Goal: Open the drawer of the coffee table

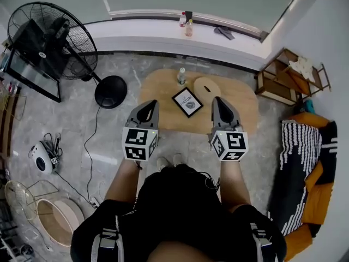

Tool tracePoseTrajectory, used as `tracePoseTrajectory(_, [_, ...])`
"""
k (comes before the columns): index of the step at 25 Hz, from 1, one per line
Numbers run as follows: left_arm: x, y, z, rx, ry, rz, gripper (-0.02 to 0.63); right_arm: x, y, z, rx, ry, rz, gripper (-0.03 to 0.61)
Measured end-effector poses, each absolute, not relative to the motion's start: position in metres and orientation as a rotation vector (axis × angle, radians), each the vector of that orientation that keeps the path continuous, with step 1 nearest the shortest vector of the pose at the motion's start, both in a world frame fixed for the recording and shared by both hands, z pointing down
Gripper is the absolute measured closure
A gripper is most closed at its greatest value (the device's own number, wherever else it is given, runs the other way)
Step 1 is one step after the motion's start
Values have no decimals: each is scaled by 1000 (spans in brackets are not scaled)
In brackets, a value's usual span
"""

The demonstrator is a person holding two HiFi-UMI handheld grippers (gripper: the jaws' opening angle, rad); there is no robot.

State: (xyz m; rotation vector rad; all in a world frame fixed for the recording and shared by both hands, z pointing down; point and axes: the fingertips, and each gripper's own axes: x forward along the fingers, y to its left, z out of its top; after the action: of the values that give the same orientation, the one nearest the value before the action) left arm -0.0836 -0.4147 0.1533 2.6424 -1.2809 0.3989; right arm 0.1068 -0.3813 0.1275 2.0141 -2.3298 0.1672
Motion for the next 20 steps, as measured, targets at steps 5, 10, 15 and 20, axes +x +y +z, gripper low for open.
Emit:
tracePoseTrajectory(5, [-79,-410,181,2548,-1354,471,594,124,-392,163,1929,-2378,272,563])
tracePoseTrajectory(10, [-87,-395,225,2456,-1421,540,594,129,-397,213,1874,-2381,321,563])
tracePoseTrajectory(15, [-110,-370,260,2394,-1404,562,594,111,-375,249,1810,-2395,336,563])
tracePoseTrajectory(20, [-144,-352,302,2378,-1388,515,594,86,-353,291,1806,-2367,329,563])
